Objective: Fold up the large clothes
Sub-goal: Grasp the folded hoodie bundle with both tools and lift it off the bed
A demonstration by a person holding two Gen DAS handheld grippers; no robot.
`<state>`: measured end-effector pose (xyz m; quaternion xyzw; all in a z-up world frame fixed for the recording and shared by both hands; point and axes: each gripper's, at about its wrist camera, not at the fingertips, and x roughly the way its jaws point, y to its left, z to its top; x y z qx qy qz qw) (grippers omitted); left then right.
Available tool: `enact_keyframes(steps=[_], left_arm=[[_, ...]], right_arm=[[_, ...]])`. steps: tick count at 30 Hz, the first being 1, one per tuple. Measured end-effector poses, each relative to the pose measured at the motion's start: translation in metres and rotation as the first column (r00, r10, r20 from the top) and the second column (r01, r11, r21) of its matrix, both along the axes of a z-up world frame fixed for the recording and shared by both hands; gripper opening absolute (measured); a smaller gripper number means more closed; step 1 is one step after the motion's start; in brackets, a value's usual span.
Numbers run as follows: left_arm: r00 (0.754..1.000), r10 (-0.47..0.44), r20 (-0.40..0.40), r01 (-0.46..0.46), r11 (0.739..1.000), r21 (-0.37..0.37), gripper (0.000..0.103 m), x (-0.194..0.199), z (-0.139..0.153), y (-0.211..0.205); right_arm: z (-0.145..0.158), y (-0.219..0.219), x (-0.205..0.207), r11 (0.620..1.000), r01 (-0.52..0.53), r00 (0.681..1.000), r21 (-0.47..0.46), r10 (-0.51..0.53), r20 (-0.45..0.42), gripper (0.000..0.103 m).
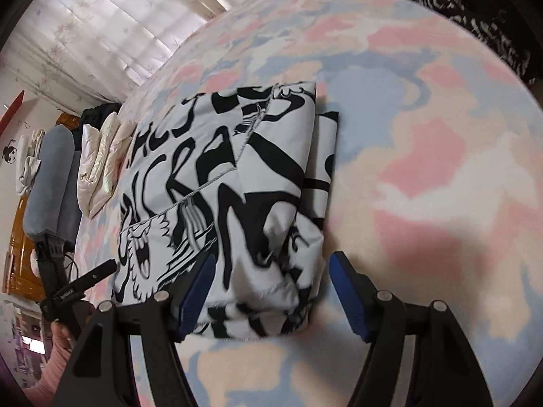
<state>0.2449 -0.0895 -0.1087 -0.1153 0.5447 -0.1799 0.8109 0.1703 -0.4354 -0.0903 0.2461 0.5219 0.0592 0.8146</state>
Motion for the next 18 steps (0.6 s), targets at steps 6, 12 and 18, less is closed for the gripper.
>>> enact_keyframes(steps=[6, 12, 18], left_arm=[[1.0, -0.019, -0.021, 0.017, 0.996, -0.093, 0.102, 0.02, -0.015, -0.006], [0.998, -0.056, -0.034, 0.051, 0.989, -0.138, 0.102, 0.04, -0.024, -0.012], [0.994, -0.105, -0.031, 0.101, 0.988, -0.114, 0.103, 0.052, -0.032, -0.027]], right_arm=[[-0.032, -0.003, 0.035, 0.996, -0.031, 0.997, 0.085, 0.037, -0.068, 0.07], [-0.046, 0.002, 0.06, 0.985, -0.062, 0.997, 0.164, 0.07, -0.044, 0.082], [-0.053, 0.006, 0.073, 0.976, -0.087, 0.996, 0.199, 0.087, 0.011, 0.083]])
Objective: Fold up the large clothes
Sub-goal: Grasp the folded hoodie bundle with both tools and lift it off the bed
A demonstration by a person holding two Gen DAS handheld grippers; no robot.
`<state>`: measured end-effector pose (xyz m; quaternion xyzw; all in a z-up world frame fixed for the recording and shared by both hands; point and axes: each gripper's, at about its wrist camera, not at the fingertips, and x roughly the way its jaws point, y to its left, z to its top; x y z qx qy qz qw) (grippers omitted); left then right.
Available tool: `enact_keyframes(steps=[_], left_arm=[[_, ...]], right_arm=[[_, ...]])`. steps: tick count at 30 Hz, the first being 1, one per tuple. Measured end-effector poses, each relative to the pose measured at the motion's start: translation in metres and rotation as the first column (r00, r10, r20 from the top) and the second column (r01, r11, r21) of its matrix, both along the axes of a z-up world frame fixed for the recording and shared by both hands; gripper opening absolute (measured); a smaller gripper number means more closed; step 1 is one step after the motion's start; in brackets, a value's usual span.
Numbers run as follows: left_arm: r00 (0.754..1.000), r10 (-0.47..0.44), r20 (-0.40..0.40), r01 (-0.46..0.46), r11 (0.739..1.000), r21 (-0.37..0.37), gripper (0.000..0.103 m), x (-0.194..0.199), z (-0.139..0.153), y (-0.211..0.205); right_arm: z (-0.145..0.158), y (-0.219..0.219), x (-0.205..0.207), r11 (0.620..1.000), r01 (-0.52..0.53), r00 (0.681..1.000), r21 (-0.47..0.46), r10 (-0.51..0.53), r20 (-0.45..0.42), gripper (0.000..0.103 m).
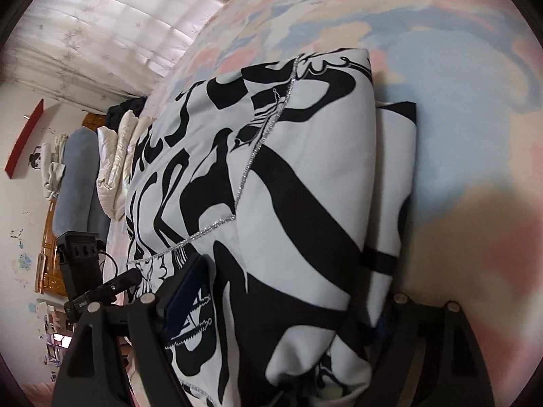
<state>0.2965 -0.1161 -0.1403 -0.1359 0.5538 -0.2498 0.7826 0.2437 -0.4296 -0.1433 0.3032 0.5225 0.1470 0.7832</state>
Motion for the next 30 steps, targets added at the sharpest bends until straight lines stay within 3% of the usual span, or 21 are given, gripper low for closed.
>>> enact_keyframes(steps=[16, 19, 22, 25, 27, 30], left_arm=[[0.997, -0.009, 0.081, 0.007, 1.0, 0.019, 0.103, -0.008, -0.003, -0.009], [0.997, -0.007, 0.082, 0.005, 1.0, 0.021, 0.103, -0.009, -0.004, -0.007], [0.996, -0.012, 0.09, 0.009, 0.999, 0.039, 0.102, -0.01, -0.001, -0.008], [0.989, -0.012, 0.146, 0.001, 0.997, 0.08, 0.089, -0.016, 0.01, -0.016], [0.984, -0.005, 0.177, -0.013, 0.995, 0.1, 0.076, -0.021, 0.019, -0.019], [0.977, -0.003, 0.214, -0.025, 0.991, 0.131, 0.063, -0.028, 0.034, -0.021]], right_arm=[[-0.002, 0.005, 0.001, 0.999, -0.011, 0.999, -0.033, 0.012, 0.031, 0.084], [-0.001, 0.007, 0.001, 0.999, 0.002, 0.999, -0.05, 0.0, 0.041, 0.08], [0.0, 0.008, -0.002, 0.998, 0.012, 0.998, -0.063, -0.009, 0.055, 0.064], [0.005, 0.012, -0.005, 0.997, 0.018, 0.998, -0.074, -0.014, 0.067, 0.052], [0.011, 0.016, -0.009, 0.997, 0.015, 0.997, -0.081, -0.009, 0.08, 0.036], [0.029, 0.029, -0.018, 0.992, 0.007, 0.993, -0.123, 0.008, 0.121, 0.025]])
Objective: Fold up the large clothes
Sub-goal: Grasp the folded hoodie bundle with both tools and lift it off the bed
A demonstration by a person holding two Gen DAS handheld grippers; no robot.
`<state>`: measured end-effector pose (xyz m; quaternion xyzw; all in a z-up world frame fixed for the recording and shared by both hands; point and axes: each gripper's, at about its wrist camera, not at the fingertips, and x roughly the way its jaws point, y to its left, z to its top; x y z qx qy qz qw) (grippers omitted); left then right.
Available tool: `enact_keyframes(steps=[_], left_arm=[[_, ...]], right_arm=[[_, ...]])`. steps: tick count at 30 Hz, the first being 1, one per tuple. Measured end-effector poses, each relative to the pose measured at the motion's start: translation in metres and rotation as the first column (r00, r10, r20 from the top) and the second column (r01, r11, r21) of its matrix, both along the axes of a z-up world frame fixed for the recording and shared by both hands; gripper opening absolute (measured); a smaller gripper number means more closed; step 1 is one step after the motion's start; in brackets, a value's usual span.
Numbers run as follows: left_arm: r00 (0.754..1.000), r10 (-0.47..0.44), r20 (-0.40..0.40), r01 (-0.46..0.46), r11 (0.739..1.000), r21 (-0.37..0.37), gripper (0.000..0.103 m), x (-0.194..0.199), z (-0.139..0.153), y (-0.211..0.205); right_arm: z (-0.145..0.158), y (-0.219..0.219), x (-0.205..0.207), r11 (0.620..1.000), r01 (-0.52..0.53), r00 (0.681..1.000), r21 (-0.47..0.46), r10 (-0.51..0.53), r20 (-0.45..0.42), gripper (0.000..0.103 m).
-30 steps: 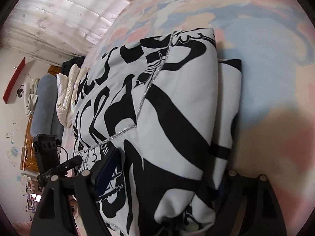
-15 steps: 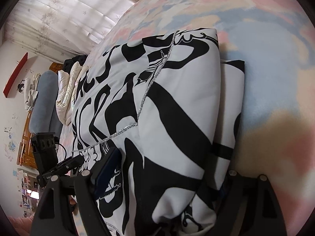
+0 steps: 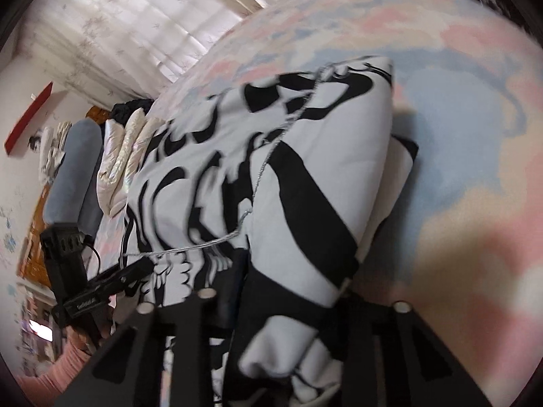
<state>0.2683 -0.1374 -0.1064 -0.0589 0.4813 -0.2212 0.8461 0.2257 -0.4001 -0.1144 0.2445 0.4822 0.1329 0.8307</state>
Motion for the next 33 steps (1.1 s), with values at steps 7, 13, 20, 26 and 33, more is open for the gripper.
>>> enact_keyframes(steps=[7, 13, 20, 26, 33], left_arm=[[0.999, -0.024, 0.038, 0.021, 0.997, 0.073, 0.052, -0.033, 0.029, 0.011], [1.0, -0.014, 0.024, 0.012, 0.996, 0.087, 0.05, -0.08, 0.043, 0.053], [0.998, 0.041, 0.055, -0.046, 0.994, 0.1, 0.049, -0.142, 0.077, 0.126], [0.987, 0.123, 0.101, -0.132, 0.987, 0.089, 0.049, -0.178, 0.108, 0.209], [0.957, 0.231, 0.178, -0.245, 0.968, 0.059, 0.049, -0.183, 0.15, 0.308]], right_arm=[[0.035, 0.041, -0.027, 0.992, -0.024, 0.999, -0.126, 0.03, 0.046, 0.022], [0.046, 0.081, -0.07, 0.991, -0.062, 0.996, -0.118, 0.068, 0.053, 0.021], [0.067, 0.155, -0.114, 0.988, -0.129, 0.986, -0.089, 0.137, 0.093, 0.02], [0.092, 0.229, -0.124, 0.971, -0.223, 0.963, -0.087, 0.233, 0.138, 0.02], [0.136, 0.328, -0.101, 0.926, -0.358, 0.9, -0.122, 0.377, 0.219, 0.02]])
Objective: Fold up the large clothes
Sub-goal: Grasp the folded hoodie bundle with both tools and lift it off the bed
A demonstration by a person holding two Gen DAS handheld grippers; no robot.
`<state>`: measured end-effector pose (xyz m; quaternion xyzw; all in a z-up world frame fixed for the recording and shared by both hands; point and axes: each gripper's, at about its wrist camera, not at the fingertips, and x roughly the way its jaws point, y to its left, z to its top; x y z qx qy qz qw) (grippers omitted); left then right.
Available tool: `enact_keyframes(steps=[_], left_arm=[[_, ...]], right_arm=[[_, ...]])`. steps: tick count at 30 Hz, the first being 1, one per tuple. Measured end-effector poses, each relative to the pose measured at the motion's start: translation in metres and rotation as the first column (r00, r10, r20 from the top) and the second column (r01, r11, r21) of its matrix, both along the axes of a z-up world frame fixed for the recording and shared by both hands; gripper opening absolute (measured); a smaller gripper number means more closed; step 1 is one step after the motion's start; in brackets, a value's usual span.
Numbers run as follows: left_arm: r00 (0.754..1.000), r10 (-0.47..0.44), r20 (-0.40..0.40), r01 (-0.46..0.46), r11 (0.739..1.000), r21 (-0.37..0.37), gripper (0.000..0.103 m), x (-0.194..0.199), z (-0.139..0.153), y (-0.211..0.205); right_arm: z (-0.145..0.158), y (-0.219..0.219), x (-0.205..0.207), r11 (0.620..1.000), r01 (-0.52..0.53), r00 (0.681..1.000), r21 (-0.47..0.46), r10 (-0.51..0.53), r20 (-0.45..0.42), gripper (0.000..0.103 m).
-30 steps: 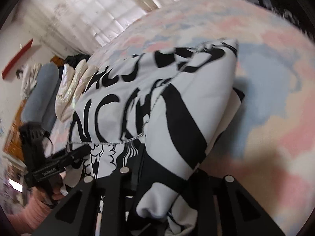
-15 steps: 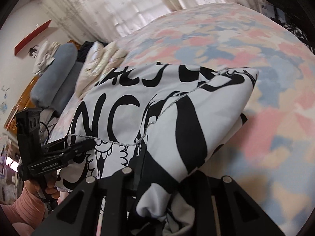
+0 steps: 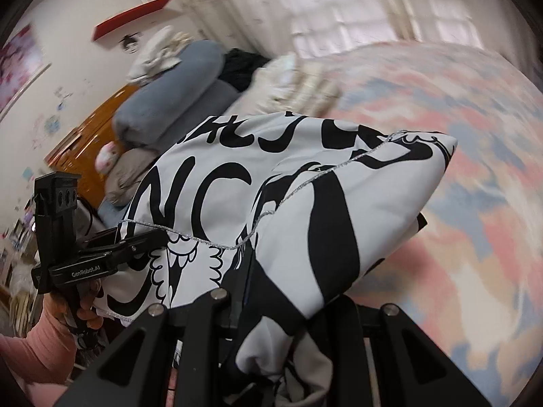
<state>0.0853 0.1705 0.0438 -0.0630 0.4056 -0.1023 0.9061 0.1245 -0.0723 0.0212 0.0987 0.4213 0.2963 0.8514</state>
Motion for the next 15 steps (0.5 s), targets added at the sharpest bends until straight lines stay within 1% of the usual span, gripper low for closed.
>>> enact_keyframes(steps=[3, 6, 9, 10, 11, 12, 14, 15], left_arm=[[0.999, 0.033, 0.024, -0.033, 0.999, -0.011, 0.049, 0.025, 0.02, 0.036], [0.997, 0.048, 0.056, -0.048, 0.999, 0.0, 0.049, 0.062, 0.043, 0.066], [0.993, 0.057, 0.103, -0.06, 0.998, 0.024, 0.049, 0.121, 0.076, 0.096], [0.992, 0.058, 0.113, -0.061, 0.998, 0.03, 0.049, 0.135, 0.083, 0.103], [0.99, 0.054, 0.13, -0.06, 0.997, 0.042, 0.049, 0.159, 0.095, 0.112], [0.989, 0.056, 0.139, -0.063, 0.997, 0.043, 0.049, 0.176, 0.102, 0.118], [0.987, 0.054, 0.154, -0.062, 0.997, 0.051, 0.049, 0.223, 0.118, 0.134], [0.986, 0.056, 0.159, -0.065, 0.997, 0.05, 0.049, 0.252, 0.124, 0.144]], right_arm=[[0.018, 0.031, 0.024, 0.999, -0.033, 0.999, 0.004, 0.033, 0.03, 0.02], [0.042, 0.063, 0.066, 0.998, -0.058, 0.996, 0.021, 0.057, 0.063, 0.02], [0.061, 0.084, 0.111, 0.997, -0.064, 0.994, 0.046, 0.06, 0.089, 0.02], [0.07, 0.093, 0.134, 0.996, -0.064, 0.993, 0.055, 0.058, 0.102, 0.02], [0.08, 0.101, 0.158, 0.996, -0.063, 0.992, 0.065, 0.055, 0.117, 0.02], [0.086, 0.107, 0.175, 0.996, -0.06, 0.991, 0.071, 0.051, 0.127, 0.02], [0.101, 0.123, 0.221, 0.997, -0.053, 0.986, 0.064, 0.042, 0.159, 0.02], [0.105, 0.128, 0.234, 0.997, -0.045, 0.985, 0.058, 0.034, 0.171, 0.02]])
